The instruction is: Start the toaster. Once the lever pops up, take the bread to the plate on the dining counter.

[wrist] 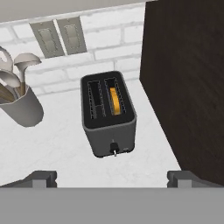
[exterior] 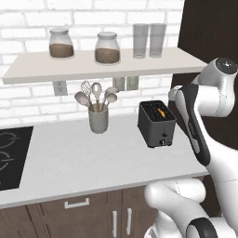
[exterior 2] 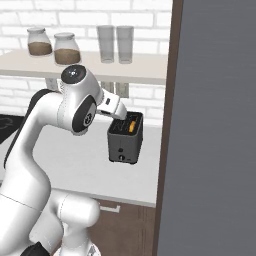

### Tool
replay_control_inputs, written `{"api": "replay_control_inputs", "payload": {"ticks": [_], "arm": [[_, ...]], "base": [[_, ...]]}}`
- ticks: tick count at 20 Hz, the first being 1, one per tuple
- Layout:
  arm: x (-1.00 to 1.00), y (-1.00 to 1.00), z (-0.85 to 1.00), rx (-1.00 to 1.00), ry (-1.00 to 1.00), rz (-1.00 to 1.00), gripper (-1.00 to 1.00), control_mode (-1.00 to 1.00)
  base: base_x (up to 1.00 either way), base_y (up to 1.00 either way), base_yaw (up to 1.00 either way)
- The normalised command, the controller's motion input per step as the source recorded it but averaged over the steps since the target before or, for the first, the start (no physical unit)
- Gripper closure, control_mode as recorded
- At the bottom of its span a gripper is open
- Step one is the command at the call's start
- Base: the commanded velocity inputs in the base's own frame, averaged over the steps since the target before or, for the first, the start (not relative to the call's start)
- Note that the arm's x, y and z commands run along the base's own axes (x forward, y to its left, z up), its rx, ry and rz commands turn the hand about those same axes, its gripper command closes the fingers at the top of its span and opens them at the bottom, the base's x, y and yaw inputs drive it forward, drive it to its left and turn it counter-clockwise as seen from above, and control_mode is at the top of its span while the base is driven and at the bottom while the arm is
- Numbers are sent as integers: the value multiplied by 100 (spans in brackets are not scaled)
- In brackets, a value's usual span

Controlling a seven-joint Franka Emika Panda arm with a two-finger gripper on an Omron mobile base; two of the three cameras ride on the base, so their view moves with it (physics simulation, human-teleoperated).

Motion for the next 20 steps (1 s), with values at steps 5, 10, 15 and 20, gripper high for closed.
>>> {"api": "replay_control_inputs", "payload": {"ticks": [5, 10, 15, 20], "arm": [[0, 0, 0, 0, 0, 0, -100, -100], [0, 0, 0, 0, 0, 0, -100, -100], [0, 0, 0, 0, 0, 0, -100, -100], [0, 0, 0, 0, 0, 0, -100, -100]], "base": [[0, 0, 0], [0, 0, 0], [0, 0, 0], [0, 0, 0]]}}
